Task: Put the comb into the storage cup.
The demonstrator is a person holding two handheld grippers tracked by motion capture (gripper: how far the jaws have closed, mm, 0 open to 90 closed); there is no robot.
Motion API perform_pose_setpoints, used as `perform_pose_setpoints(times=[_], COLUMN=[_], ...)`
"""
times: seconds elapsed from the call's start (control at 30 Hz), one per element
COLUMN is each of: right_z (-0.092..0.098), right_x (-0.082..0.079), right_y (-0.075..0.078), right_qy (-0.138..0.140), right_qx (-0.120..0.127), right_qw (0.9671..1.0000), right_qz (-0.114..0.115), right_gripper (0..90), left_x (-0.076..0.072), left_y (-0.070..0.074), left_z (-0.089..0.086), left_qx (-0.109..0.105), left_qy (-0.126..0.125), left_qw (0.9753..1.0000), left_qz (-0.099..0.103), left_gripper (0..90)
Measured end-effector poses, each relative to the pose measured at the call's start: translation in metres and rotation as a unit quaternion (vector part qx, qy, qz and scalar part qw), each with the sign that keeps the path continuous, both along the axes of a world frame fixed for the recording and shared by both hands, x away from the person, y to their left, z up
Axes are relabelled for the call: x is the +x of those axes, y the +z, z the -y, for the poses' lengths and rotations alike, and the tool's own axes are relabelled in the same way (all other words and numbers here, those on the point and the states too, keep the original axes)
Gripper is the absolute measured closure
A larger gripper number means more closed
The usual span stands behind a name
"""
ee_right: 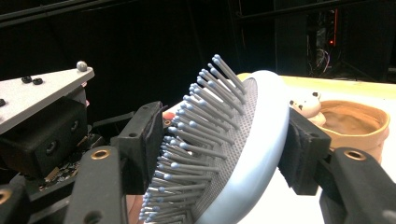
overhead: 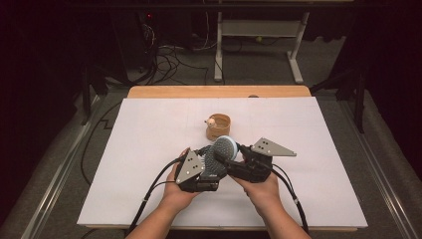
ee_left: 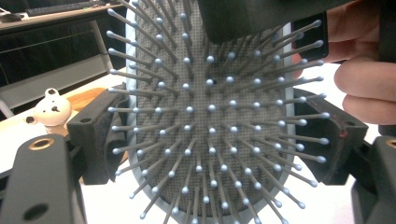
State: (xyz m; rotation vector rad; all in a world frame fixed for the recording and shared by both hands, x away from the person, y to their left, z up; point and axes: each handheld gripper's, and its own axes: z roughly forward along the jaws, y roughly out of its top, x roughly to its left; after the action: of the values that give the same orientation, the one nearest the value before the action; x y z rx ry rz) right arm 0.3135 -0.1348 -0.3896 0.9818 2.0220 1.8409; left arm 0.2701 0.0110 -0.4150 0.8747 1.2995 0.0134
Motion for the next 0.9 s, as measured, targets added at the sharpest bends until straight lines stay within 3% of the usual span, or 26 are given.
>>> perform_pose_setpoints(times=[0.77, 0.9], right_z=[0.0030, 0.0032], right_x=[-0.0018, -0.0022], right_y=[0.0038, 0.0038], right_qy=[-0.024, -0.028], right_qx=[0.010, 0.011], right_qw=[0.9994, 0.9992], right_qz=[-0.024, -0.025], right_gripper=[54.7, 56.1], left_x=[-0.0016, -0.0021], left_y=[-0.0013, -0.0008], left_z=[0.0030, 0.0043], left_qx=[0.016, 0.011], left_qy=[0.003, 0.008], left_qw=[0.9998, 0.9999], left_qz=[0.014, 0.011], left_gripper=[20.4, 20.4])
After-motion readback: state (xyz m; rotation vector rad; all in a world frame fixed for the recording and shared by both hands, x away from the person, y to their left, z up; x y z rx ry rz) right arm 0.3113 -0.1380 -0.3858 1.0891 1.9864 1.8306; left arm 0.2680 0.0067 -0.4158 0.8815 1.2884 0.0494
